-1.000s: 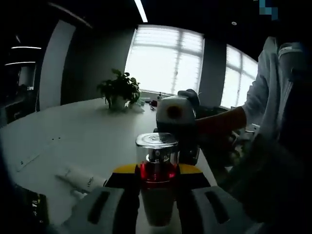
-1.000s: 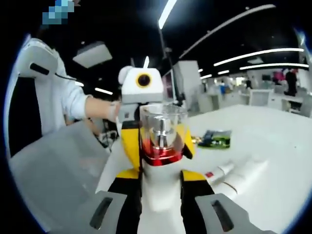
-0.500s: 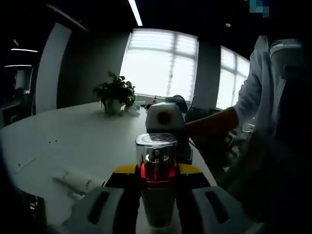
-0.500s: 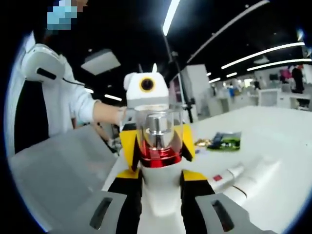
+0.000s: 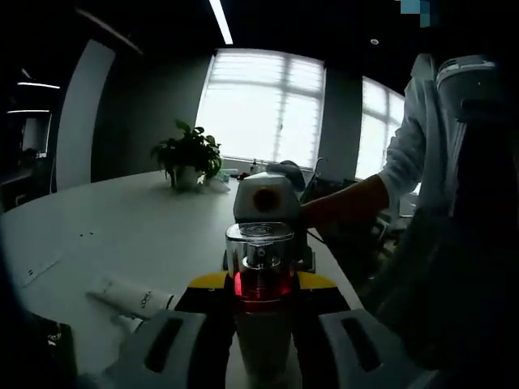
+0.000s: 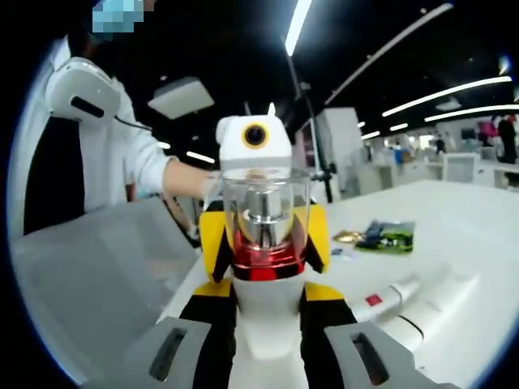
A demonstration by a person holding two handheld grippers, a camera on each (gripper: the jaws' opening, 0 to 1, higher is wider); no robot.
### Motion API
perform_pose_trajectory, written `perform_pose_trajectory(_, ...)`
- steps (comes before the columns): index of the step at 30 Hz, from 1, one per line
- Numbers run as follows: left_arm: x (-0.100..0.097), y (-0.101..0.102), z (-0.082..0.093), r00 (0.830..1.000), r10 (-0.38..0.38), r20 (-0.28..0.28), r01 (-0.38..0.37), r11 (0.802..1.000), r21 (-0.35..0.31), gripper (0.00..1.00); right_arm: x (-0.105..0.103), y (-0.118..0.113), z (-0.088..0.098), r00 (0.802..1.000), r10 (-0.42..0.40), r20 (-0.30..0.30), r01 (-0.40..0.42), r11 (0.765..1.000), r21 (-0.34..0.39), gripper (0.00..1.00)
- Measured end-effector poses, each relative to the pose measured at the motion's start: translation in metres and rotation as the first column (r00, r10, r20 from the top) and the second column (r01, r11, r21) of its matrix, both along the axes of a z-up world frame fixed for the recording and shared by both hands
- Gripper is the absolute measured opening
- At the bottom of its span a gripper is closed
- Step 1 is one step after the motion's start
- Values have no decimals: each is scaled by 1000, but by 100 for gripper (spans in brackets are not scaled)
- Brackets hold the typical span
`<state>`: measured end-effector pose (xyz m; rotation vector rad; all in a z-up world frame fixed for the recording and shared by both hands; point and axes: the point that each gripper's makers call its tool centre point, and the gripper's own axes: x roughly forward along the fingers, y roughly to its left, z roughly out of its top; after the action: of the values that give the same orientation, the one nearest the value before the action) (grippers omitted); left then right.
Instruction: Arrange the skincare products in the storage area until every visible bottle or jar stands upright without overlapping.
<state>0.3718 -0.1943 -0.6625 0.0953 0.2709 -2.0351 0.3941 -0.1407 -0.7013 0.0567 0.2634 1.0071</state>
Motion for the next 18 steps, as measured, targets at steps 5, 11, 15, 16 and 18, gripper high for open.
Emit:
perform_pose_trajectory(5,6,-6,-1,1000,16,21,-15,999,-31,23,4,-10,-1,1000,3,28,0,996,-86,22)
perform_pose_trajectory(11,9,-13,-3,998,14,69,-11,998,-54,23,7,-19,-3,998,-8,54,16,991,-134,21)
perform_pose_trajectory(15,14,-16,-3,995,18,97,-11,997,-73,23,12,-23,-3,996,-16,84,29,987,-157,21)
perform_pose_trajectory(16,15,-16,-3,994,16,108,-8,997,-76,23,12,-24,-4,996,-14,88,28,986,-162,21)
perform_pose_trajectory(18,18,-17,-3,992,24,126,-14,996,-85,23,16,-26,-4,995,-13,96,29,985,-171,21)
